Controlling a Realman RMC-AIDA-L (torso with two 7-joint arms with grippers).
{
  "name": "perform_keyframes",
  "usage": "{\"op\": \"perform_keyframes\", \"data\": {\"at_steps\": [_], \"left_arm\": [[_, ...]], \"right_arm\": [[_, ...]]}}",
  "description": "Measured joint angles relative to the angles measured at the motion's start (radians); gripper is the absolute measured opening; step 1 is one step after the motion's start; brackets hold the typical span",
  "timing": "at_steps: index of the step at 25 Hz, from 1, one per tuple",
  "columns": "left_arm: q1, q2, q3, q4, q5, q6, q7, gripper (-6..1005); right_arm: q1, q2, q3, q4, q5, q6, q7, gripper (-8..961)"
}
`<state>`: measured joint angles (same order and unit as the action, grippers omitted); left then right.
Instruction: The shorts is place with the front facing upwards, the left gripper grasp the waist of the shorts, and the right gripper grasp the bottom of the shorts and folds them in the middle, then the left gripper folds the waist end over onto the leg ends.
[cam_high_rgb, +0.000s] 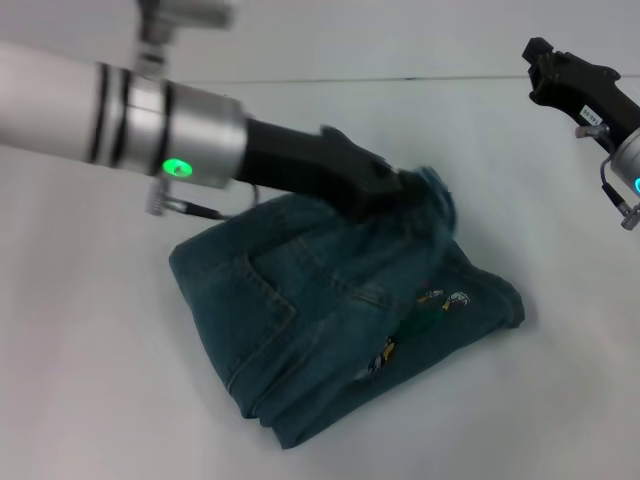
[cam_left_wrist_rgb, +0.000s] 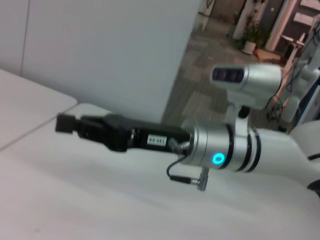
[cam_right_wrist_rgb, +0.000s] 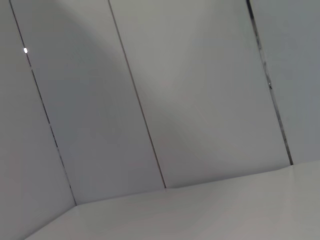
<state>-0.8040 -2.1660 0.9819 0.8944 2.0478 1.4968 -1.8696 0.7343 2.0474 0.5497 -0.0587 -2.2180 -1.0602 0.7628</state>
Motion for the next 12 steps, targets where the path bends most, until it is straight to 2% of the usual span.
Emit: {"op": "perform_keyframes", "data": {"at_steps": [4,12], "left_arm": [[-0.008,0.000,0.120,-0.060,-0.056,-0.096,0.000,115],[-0.025,-0.006,0.227,-0.094,-0.128,-0.164,-0.009,141]], "right_arm": [[-0.008,-0.001,0.001,0.000,0.007,-0.005,0.001,33],[-0.007,-0.001,0.003,0.000,0.009,0.002,0.002,41]]}}
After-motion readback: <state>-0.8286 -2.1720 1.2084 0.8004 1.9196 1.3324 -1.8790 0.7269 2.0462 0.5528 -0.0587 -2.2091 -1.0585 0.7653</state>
